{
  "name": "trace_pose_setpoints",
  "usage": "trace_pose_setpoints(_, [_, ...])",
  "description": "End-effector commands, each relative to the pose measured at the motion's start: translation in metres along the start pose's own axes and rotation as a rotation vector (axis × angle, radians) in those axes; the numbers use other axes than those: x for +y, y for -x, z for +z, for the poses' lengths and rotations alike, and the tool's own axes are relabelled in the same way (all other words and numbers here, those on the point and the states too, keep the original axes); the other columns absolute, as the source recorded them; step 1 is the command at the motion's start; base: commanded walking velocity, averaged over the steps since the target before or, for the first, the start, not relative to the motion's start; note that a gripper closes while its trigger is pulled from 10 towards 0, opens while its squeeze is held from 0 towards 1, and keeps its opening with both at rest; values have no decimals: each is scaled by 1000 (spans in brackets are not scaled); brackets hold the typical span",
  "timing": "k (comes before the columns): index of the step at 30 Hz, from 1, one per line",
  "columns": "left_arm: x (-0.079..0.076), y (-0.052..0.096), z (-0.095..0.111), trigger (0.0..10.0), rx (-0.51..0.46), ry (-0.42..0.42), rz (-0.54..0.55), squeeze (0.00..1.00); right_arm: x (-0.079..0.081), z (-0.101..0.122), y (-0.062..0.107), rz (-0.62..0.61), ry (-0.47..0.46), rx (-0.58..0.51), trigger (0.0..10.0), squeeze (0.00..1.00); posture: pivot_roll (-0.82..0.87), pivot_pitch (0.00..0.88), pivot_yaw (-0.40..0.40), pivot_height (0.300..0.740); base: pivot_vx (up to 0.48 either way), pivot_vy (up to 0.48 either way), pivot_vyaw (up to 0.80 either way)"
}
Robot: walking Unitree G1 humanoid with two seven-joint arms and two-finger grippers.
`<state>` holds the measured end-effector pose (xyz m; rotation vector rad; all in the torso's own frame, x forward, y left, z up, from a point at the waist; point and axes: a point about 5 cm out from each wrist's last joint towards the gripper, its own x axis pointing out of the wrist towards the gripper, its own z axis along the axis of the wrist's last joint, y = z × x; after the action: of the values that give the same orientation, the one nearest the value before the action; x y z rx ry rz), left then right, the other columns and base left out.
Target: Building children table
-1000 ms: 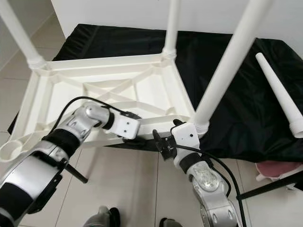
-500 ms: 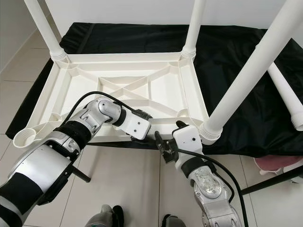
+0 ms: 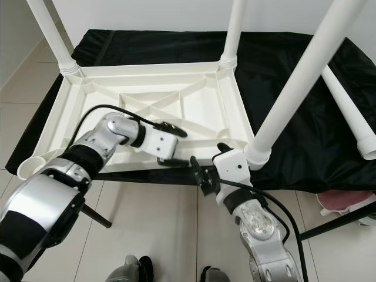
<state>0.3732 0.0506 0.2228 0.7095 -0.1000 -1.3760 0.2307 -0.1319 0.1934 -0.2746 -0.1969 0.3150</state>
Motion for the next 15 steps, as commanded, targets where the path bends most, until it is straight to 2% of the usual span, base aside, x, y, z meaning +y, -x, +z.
trace_pose_setpoints(1, [16,26,1,10000,-104,34,291,0,-1,2,-2,4,2,-4,10000,0,-123,141,43,740,0,0,0])
trace_pose_setpoints(2, [16,26,1,10000,-104,34,291,0,-1,2,-2,4,2,-4,10000,0,-123,141,43,740,0,0,0])
trace_pose_setpoints(3, [18,35,0,10000,-120,45,344,0,-1,3,-2,5,3,-10,10000,0,-119,139,40,740,0,0,0])
trace_pose_setpoints(4, [18,35,0,10000,-120,45,344,0,-1,3,-2,5,3,-10,10000,0,-119,139,40,740,0,0,0])
trace_pose_setpoints(6, [21,59,-8,10000,-110,73,521,0,-1,5,-3,14,-1,-17,10000,0,-99,134,28,740,0,0,0])
trace_pose_setpoints(7, [21,59,-8,10000,-110,73,521,0,-1,5,-3,14,-1,-17,10000,0,-99,134,28,740,0,0,0])
trace_pose_setpoints(8, [15,75,-17,10000,-83,130,668,0,0,4,-4,23,-4,-20,10000,0,-83,133,21,740,0,0,0])
trace_pose_setpoints(9, [12,79,-20,10000,-77,156,701,0,0,4,-5,26,-5,-20,10000,0,-83,133,21,740,0,0,0])
trace_pose_setpoints(12, [10,80,-21,10000,-78,170,712,0,0,4,-5,27,-5,-20,10000,0,-80,133,20,740,0,0,0])
trace_pose_setpoints(14, [-12,85,-26,10000,-102,274,801,0,-3,0,-7,-8,-10,-14,10000,0,-55,128,4,740,0,0,0])
trace_pose_setpoints(15, [-12,85,-26,10000,-102,274,801,0,-3,0,-7,-8,-10,-14,10000,0,-55,128,4,740,0,0,0])
